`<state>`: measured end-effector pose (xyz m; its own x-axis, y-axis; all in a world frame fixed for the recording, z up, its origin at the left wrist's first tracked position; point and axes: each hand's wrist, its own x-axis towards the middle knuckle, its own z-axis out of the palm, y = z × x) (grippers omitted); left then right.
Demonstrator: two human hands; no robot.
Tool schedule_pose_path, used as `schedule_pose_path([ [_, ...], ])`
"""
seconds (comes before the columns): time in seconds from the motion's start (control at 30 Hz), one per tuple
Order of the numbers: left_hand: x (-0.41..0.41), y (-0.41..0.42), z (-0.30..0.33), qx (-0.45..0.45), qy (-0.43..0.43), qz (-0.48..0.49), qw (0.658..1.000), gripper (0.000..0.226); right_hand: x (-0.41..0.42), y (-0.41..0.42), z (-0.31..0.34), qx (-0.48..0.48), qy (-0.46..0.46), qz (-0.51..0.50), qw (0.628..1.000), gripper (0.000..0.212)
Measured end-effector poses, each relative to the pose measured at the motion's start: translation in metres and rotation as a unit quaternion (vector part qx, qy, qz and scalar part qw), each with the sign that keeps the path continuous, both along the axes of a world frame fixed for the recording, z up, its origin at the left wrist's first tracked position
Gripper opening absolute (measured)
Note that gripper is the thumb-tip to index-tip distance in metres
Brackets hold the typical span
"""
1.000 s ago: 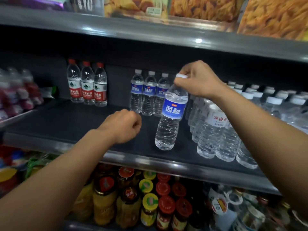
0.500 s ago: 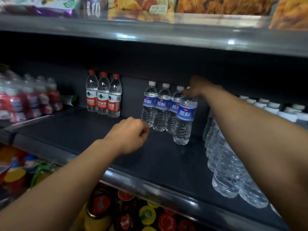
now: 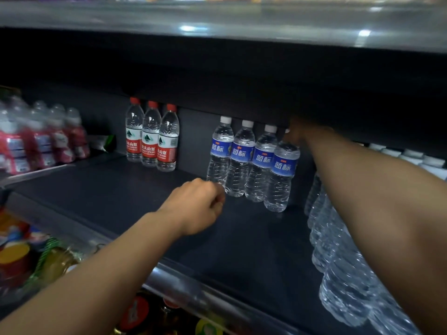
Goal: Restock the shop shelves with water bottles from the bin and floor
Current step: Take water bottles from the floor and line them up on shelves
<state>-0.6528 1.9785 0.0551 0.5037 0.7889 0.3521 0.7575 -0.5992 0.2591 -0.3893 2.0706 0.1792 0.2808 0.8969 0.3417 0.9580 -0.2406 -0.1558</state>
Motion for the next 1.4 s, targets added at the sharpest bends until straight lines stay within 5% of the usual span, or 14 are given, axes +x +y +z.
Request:
schedule_pose_path([
  [0.43,0.002,-0.004,0.0,0.018,0.007,0.008,1.0,0.014,0.006,-0.006,-0.009,0.024,-0.066,-0.044,0.997,0.046],
  [0.97,-0.004,-0.011,0.027,0.036,0.045,0.016,0.998,0.018,-0.013,-0.014,-0.005,0.006,-0.031,-0.023,0.999,0.043],
  [1.4,-0.071,-0.042,0.022,0.03,0.05,-0.062,0.996,0.015,-0.109,-0.105,-0.046,0.018,-0.055,0.033,0.998,0.028],
])
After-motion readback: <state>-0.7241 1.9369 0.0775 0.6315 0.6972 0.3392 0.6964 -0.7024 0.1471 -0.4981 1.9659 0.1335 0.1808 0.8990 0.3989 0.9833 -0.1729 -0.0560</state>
